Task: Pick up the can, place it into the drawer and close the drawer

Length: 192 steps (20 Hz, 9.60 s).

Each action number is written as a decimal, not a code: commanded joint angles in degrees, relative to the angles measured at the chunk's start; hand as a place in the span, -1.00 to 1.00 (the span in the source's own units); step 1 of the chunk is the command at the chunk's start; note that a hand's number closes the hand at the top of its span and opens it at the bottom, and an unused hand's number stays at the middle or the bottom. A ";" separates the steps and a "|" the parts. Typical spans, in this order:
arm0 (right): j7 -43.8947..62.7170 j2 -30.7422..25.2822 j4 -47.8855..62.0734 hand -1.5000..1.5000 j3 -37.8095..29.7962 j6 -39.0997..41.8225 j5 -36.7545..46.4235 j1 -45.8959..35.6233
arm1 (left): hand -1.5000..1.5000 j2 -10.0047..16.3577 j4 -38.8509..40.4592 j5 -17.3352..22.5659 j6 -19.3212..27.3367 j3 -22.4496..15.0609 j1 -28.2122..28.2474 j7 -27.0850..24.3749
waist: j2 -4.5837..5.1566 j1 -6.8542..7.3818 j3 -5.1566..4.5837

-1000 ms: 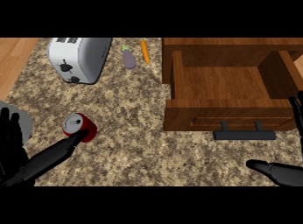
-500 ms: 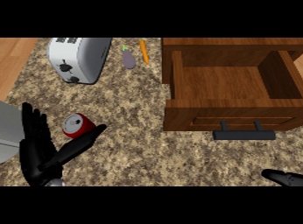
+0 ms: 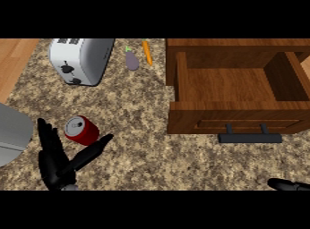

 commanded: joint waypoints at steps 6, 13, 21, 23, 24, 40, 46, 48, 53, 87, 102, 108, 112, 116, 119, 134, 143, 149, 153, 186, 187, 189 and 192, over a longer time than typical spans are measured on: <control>2.70 -0.49 -1.09 -1.00 -2.00 0.50 -1.06 -2.44 | -1.00 -0.01 14.44 12.77 0.26 1.71 -1.24 -15.94 | 0.05 0.08 -0.01; 6.47 -2.51 -4.29 -1.00 -5.19 2.18 -3.89 -2.49 | -1.00 0.00 26.58 20.53 -5.95 7.88 -5.28 -26.30 | 0.05 -0.05 -0.01; 5.94 -1.39 -2.77 -1.00 -4.04 2.42 -1.61 -3.12 | -1.00 1.57 42.62 26.23 -16.30 18.95 -11.97 -36.34 | 0.12 -0.13 -0.02; 6.16 1.90 -8.78 -1.00 -1.53 3.43 0.05 3.44 | -1.00 0.03 40.31 25.11 -11.69 15.37 -12.39 -32.39 | 0.01 -0.19 0.02; 6.54 -0.17 -5.45 -1.00 -4.92 2.50 -2.35 -1.52 | -1.00 3.28 42.87 26.12 -16.25 18.30 -14.53 -31.47 | 0.05 -0.11 0.02; 4.25 1.57 -5.92 -1.00 -6.04 5.42 -1.97 1.52 | 1.00 4.87 58.71 25.38 -25.26 20.05 -27.49 -36.60 | 0.07 -0.44 0.02; 2.65 -0.48 0.67 -1.00 -7.46 4.69 -1.03 -4.79 | 1.00 5.30 65.25 25.73 -30.77 21.42 -31.48 -40.78 | 0.18 -0.34 0.01; 10.27 -1.74 -5.48 -1.00 -7.69 3.00 -1.55 -5.55 | 1.00 5.70 66.35 25.81 -31.59 22.00 -31.74 -42.40 | 0.14 -0.38 0.00; 7.09 -0.17 -4.49 -1.00 -5.76 3.61 -0.58 -5.26 | 1.00 4.81 66.71 22.44 -34.91 17.69 -35.54 -40.93 | 0.18 -0.55 -0.01; 8.76 -0.50 -7.23 -1.00 -7.92 2.72 0.39 -5.12 | 1.00 0.05 37.59 13.62 -29.91 2.82 -64.37 5.89 | -0.05 -0.33 0.05; 8.46 -0.62 -3.45 -1.00 -6.23 1.52 2.96 -9.42 | 1.00 -0.01 57.30 17.48 -24.51 2.19 -89.00 10.77 | 0.65 -1.84 0.10; 11.00 -1.58 -6.36 -1.00 -6.44 2.04 1.04 -9.63 | 1.00 -0.01 63.58 21.93 -22.18 -1.97 -94.29 10.81 | 0.68 -3.23 0.13; 12.22 -2.74 -6.86 -1.00 -7.77 2.36 -0.26 -9.75 | 1.00 -0.01 65.41 25.00 -20.35 -6.07 -94.06 9.47 | 0.70 -3.81 0.15; 11.26 -1.36 -6.66 -1.00 -5.83 1.84 1.47 -9.65 | 1.00 -0.01 69.20 25.73 -19.72 -6.45 -96.56 8.02 | 0.91 -3.96 0.17; 10.37 -1.51 -5.79 -1.00 -4.34 2.60 1.85 -10.71 | -1.00 -0.01 71.87 26.68 -15.29 -7.28 -97.21 5.48 | 1.59 -5.85 0.25; 6.15 -7.74 -2.61 -1.00 -1.60 5.30 9.43 -16.78 | -1.00 -0.01 74.90 32.78 -9.93 -9.38 -98.26 2.39 | 2.17 -6.32 0.24; 0.83 -11.83 4.37 -1.00 6.81 4.45 27.99 -20.65 | -1.00 -0.01 72.80 37.57 -9.34 -8.33 -98.19 0.17 | 1.64 -4.06 0.16; -3.77 -12.84 15.25 -1.00 11.88 1.06 39.13 -25.26 | -1.00 0.12 76.33 36.20 -11.12 -7.36 -102.11 0.05 | 1.47 -1.42 0.15; -5.79 -12.33 25.62 -1.00 15.90 -1.38 46.12 -29.46 | -1.00 -0.01 76.33 35.92 -10.77 -9.24 -101.10 -0.03 | 1.48 -1.06 0.16; -11.83 -4.68 96.41 -1.00 8.27 -40.67 68.35 -69.01 | -1.00 12.64 58.77 31.35 -17.46 -9.17 -88.73 9.97 | 0.56 6.30 0.06; -13.40 -5.35 98.03 -1.00 7.55 -40.06 67.56 -70.66 | -1.00 11.78 58.77 31.10 -15.53 -8.68 -88.62 9.17 | 0.86 5.05 0.09; -11.88 -4.77 99.73 -1.00 7.85 -40.72 68.80 -72.80 | -1.00 13.63 56.27 31.29 -17.16 -8.77 -85.62 9.29 | 0.75 5.87 0.04; -12.61 -6.51 101.87 -1.00 6.17 -39.21 67.55 -76.72 | -1.00 13.76 54.37 31.19 -16.98 -9.14 -85.56 11.14 | 1.12 6.77 0.08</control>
